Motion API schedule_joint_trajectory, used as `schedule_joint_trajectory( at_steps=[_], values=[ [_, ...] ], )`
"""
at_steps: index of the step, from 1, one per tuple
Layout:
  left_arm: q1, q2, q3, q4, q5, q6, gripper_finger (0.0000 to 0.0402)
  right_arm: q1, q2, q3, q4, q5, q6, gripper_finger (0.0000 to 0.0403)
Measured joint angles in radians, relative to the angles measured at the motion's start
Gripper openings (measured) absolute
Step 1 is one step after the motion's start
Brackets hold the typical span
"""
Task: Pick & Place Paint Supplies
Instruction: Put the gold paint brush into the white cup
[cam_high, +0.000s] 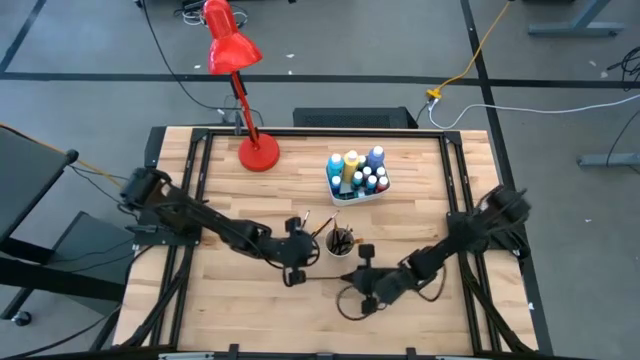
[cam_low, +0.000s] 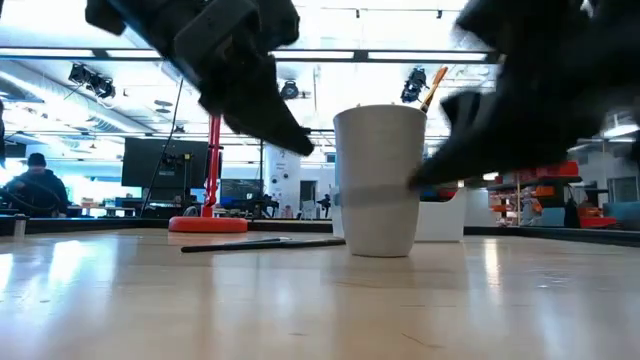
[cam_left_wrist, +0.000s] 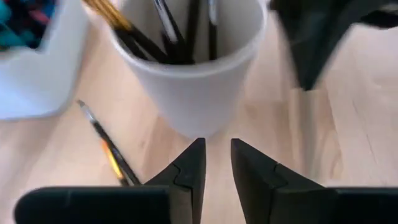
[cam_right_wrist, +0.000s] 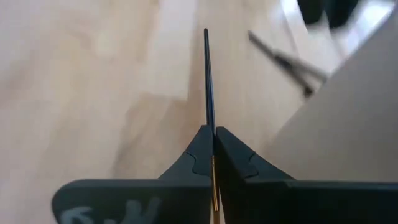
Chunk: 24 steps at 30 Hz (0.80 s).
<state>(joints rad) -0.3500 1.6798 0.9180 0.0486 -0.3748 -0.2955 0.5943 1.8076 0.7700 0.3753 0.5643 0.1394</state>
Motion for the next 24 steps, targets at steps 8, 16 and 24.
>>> schedule_joint_trajectory(
  at_steps=[8,16,24],
  values=[
    [-0.002,-0.099,-0.001,-0.128,-0.107,0.000,0.0083,0.002,-0.339,0.063,-0.281,0.004,-0.267,0.0002],
    [0.000,-0.157,-0.002,-0.167,-0.215,-0.011,0.0083,-0.027,-0.297,0.600,-1.140,0.068,-0.375,0.0001],
    [0.000,-0.157,0.000,-0.198,-0.213,-0.018,0.0083,-0.127,-0.200,0.782,-1.478,-0.045,-0.395,0.0001]
  ],
)
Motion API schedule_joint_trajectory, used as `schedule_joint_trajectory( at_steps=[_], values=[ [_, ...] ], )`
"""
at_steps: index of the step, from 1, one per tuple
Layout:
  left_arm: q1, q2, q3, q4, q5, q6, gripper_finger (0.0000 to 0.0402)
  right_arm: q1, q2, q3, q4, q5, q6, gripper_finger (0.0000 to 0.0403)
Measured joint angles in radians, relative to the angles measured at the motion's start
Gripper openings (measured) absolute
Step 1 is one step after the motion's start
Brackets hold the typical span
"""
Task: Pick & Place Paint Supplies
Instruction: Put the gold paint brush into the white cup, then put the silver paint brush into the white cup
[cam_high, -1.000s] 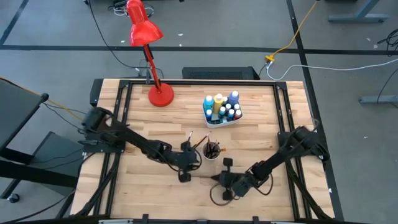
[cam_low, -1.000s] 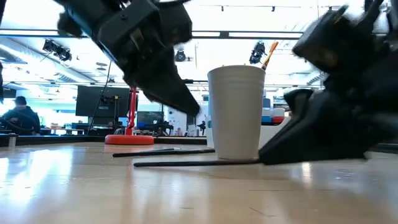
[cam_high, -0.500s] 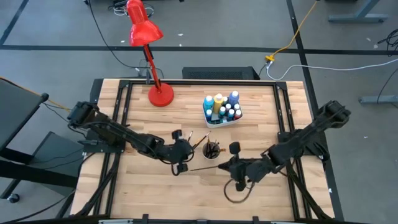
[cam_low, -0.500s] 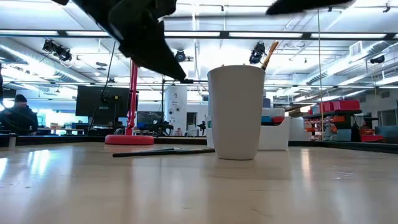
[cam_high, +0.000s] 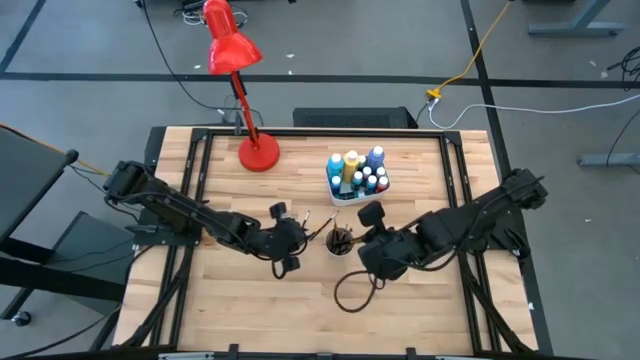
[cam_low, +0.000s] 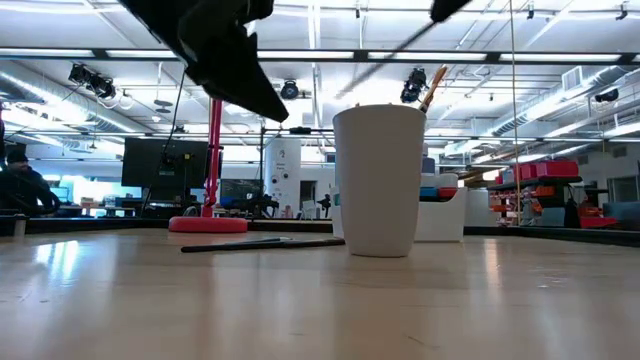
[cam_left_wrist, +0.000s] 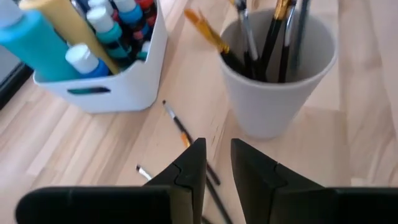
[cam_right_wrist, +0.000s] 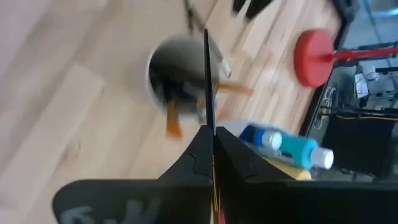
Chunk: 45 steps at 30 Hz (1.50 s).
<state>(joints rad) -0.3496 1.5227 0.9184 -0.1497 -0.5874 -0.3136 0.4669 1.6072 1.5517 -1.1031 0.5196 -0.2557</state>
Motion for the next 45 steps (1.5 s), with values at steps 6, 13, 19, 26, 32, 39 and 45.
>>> schedule_joint_trajectory(
  at_steps=[6,13,19,26,32,39,45],
  values=[
    [0.000,0.000,0.000,-0.025,0.004,-0.016,0.0083,-0.035,0.001,0.005,-0.034,-0.070,-0.015,0.0001],
    [0.000,0.000,0.000,-0.017,0.004,-0.015,0.0083,-0.081,0.000,-0.025,-0.009,-0.190,-0.018,0.0001],
    [0.001,0.000,0.000,-0.017,0.016,0.003,0.0083,-0.130,0.007,-0.070,0.053,-0.180,-0.159,0.0007],
    [0.000,0.000,0.000,-0.017,0.054,0.004,0.0083,-0.166,0.006,-0.075,0.200,-0.208,-0.176,0.0038],
    [0.000,0.001,0.000,-0.018,0.084,0.021,0.0083,-0.172,0.030,-0.076,0.140,-0.247,-0.216,0.0039],
    [0.000,0.002,0.000,-0.017,0.078,0.030,0.0083,-0.171,0.057,-0.076,0.258,-0.246,-0.303,0.0022],
    [0.000,0.002,-0.006,-0.011,0.069,-0.008,0.0083,-0.171,0.060,-0.076,0.278,-0.174,-0.229,0.0042]
  ],
)
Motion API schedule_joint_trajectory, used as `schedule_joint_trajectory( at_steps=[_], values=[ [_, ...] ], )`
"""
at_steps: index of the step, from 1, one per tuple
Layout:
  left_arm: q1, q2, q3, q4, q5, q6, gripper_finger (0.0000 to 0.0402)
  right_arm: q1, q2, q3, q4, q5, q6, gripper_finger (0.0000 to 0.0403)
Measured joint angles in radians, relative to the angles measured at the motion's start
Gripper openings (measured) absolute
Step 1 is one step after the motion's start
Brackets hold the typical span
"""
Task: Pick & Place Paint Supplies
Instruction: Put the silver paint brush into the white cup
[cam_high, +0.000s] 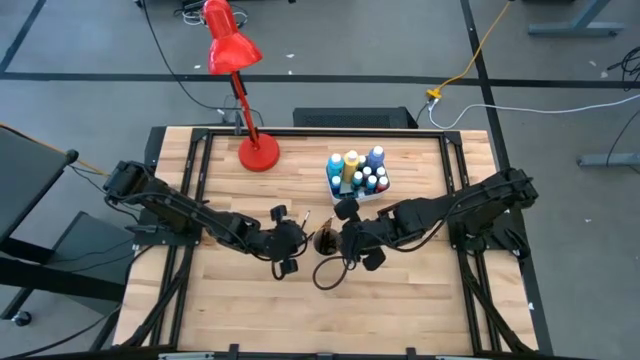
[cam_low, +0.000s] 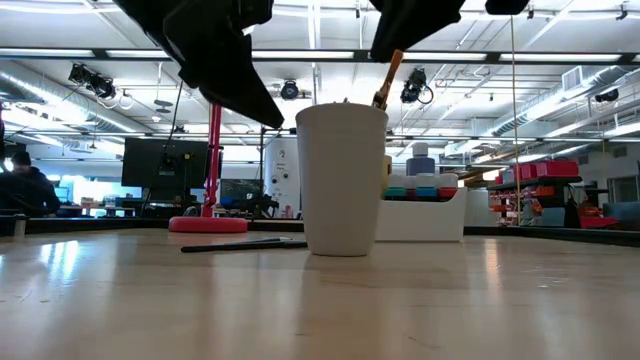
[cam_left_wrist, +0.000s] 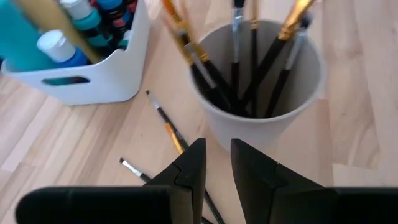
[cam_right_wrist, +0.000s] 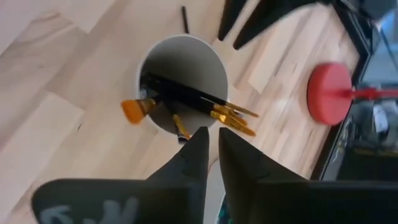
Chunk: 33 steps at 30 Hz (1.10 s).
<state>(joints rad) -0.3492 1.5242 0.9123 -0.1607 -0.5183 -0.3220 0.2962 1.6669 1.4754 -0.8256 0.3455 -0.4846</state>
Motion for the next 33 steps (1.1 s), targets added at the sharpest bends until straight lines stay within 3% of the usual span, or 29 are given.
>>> schedule_joint_trajectory(
  at_steps=[5,10,15,20,23,33],
  values=[
    [0.002,0.000,-0.041,0.001,-0.061,-0.042,0.0088,0.000,0.000,0.000,0.000,0.011,0.096,0.0076],
    [0.008,0.000,-0.116,0.025,-0.029,-0.160,0.0110,0.020,0.000,0.000,-0.004,0.092,0.221,0.0112],
    [0.008,0.000,-0.236,0.222,0.012,-0.222,0.0137,0.061,0.000,0.000,0.006,0.088,0.329,0.0125],
    [0.036,0.000,-0.343,0.399,-0.101,-0.278,0.0156,0.102,0.000,0.000,0.005,0.090,0.448,0.0122],
    [0.079,0.000,-0.384,0.439,-0.095,-0.302,0.0159,0.126,0.000,0.000,0.010,0.090,0.512,0.0118],
    [0.109,0.152,-0.377,0.720,-0.129,-0.112,0.0154,0.169,0.003,0.000,0.043,0.083,0.530,0.0114]
  ],
)
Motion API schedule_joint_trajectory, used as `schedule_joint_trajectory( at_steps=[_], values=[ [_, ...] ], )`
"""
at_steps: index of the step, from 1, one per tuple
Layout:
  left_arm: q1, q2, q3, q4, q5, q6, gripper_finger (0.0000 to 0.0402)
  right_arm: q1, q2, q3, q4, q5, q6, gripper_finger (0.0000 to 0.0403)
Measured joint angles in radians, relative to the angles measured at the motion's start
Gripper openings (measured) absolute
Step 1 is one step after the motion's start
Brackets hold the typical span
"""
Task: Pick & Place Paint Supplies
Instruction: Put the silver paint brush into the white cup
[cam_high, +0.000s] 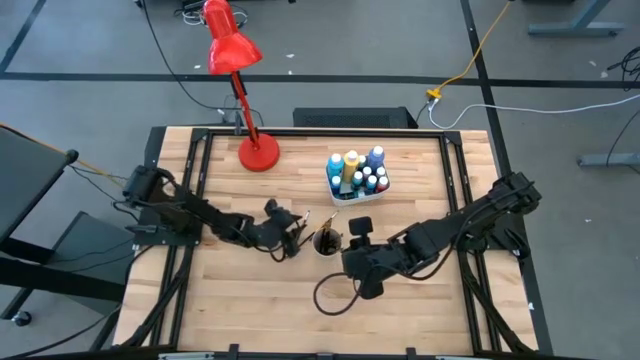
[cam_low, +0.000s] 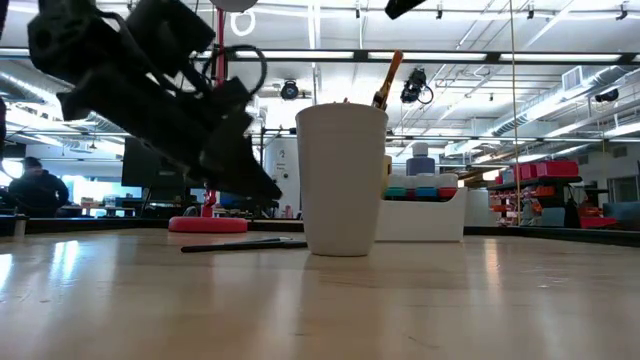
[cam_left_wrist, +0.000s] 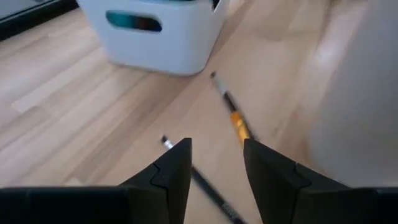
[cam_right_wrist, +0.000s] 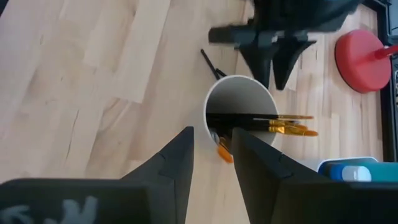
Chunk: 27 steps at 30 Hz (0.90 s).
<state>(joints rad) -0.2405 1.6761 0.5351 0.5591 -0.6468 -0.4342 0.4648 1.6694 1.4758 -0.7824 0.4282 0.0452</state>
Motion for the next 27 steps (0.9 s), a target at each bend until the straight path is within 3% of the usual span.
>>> schedule_joint_trajectory(
  at_steps=[10,16,19,24,27],
  values=[
    [0.035,0.213,0.069,-0.002,-0.038,-0.046,0.0153,0.002,0.009,0.000,-0.002,-0.003,-0.001,0.0113],
    [0.067,0.233,0.071,-0.010,0.037,-0.109,0.0146,0.002,0.009,0.000,-0.002,-0.003,-0.001,0.0113],
    [0.075,0.233,0.071,-0.021,0.044,-0.079,0.0116,0.002,0.009,0.000,-0.002,-0.003,0.008,0.0113],
    [0.096,0.234,0.072,-0.027,0.090,-0.060,0.0030,0.005,0.009,0.000,-0.002,-0.008,0.049,0.0113],
    [0.098,0.235,0.072,-0.027,0.090,-0.056,0.0016,0.005,0.009,0.000,-0.002,-0.055,0.052,0.0113]
  ],
)
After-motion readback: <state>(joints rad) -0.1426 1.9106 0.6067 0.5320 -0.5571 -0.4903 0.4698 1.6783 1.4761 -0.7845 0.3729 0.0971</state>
